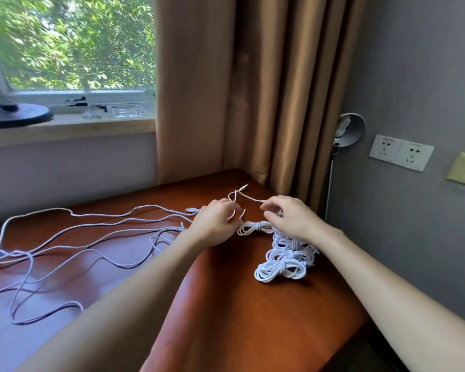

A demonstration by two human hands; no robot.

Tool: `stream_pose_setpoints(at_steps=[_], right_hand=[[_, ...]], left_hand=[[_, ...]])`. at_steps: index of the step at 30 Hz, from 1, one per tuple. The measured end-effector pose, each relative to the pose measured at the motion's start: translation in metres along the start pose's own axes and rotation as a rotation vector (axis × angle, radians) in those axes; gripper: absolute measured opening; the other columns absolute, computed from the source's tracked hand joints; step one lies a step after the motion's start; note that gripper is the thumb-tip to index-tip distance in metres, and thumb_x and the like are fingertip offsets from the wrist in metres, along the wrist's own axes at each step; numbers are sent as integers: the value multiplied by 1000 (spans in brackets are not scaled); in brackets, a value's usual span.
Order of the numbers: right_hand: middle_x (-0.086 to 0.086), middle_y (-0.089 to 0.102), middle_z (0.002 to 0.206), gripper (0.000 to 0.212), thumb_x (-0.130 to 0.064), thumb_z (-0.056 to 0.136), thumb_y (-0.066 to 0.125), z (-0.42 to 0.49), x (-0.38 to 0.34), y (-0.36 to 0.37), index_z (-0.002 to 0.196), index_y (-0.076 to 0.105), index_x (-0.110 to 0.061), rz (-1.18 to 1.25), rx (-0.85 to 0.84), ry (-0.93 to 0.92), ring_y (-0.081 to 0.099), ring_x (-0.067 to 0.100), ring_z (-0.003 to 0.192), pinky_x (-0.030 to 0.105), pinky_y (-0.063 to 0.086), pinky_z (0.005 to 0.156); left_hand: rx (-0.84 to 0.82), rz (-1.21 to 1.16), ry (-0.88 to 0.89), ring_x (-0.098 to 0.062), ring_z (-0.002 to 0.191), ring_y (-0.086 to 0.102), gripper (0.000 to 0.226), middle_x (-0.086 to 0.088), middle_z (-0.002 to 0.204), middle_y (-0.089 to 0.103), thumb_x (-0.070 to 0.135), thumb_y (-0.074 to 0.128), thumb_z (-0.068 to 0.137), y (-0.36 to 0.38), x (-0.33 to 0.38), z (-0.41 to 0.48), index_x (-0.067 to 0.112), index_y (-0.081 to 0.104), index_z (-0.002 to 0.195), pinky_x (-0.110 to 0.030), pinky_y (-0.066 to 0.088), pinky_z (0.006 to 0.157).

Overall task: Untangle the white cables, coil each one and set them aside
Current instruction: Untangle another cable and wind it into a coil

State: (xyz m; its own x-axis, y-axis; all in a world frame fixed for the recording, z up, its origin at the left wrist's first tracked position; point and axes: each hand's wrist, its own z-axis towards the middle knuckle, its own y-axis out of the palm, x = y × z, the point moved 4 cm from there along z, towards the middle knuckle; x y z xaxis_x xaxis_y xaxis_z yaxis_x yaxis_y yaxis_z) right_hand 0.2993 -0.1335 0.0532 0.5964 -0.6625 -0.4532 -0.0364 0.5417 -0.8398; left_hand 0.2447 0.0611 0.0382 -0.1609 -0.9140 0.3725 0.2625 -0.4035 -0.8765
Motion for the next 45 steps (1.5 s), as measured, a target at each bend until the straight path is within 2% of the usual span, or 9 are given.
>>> stream_pose_setpoints(at_steps=[3,9,15,18,22,26,30,36,45], right_hand=[[-8,70,107,21,-27,94,62,15,-2,6,112,72,-24,2,0,-22,64,9,100,35,52,93],[-6,70,105,22,-25,93,62,51,-4,21,113,70,-24,-1,-7,-61,63,13,98,40,51,93],[-10,64,100,37,-17,94,61,86,-6,34,130,63,-25,-4,-49,-79,59,9,87,37,52,90],[-7,60,104,46,-8,93,56,98,-8,42,135,61,-27,-60,-89,-93,55,9,92,37,50,94],[1,59,112,42,-7,93,56,108,-7,53,127,66,-31,-173,-135,-90,58,20,107,40,49,94],[2,58,111,19,-18,95,66,114,-10,51,112,71,-24,-208,-82,-131,57,21,109,41,49,92],[-2,55,106,8,-26,92,71,116,-15,43,100,71,-24,-186,-17,-155,53,18,110,41,48,90],[-5,64,98,6,-25,90,73,104,-33,21,95,73,-22,-89,84,-195,61,16,98,37,50,86],[-9,65,87,8,-18,85,78,79,-74,-10,88,74,-25,47,185,-276,62,10,86,40,51,85]], left_hand=[[21,-7,-28,-17,124,52,29,8,128,61,38,60,93,-1,-8,9,31,66,120,-42,42,102],[36,39,-103,-18,117,56,22,10,119,63,41,56,92,2,-29,35,32,66,110,-41,39,96],[-19,61,-156,-19,120,55,26,7,122,63,40,57,91,6,-49,54,31,66,114,-41,43,99],[-32,80,-138,-19,117,57,24,7,119,64,38,60,90,8,-53,57,32,68,112,-39,45,96],[-52,108,-103,-19,118,55,26,6,120,62,37,61,89,12,-52,55,35,70,113,-38,45,96],[-30,89,-125,-18,115,57,21,7,116,63,33,65,87,8,-52,56,33,72,107,-35,47,93],[-29,77,-149,-17,113,58,17,8,113,63,33,65,88,2,-51,54,34,70,105,-36,48,92],[60,79,-128,-21,107,57,18,5,108,57,35,60,91,-21,-44,43,33,68,107,-38,46,89],[118,136,-139,-23,118,48,22,2,118,57,34,55,93,-69,-31,2,30,68,111,-37,39,93]])
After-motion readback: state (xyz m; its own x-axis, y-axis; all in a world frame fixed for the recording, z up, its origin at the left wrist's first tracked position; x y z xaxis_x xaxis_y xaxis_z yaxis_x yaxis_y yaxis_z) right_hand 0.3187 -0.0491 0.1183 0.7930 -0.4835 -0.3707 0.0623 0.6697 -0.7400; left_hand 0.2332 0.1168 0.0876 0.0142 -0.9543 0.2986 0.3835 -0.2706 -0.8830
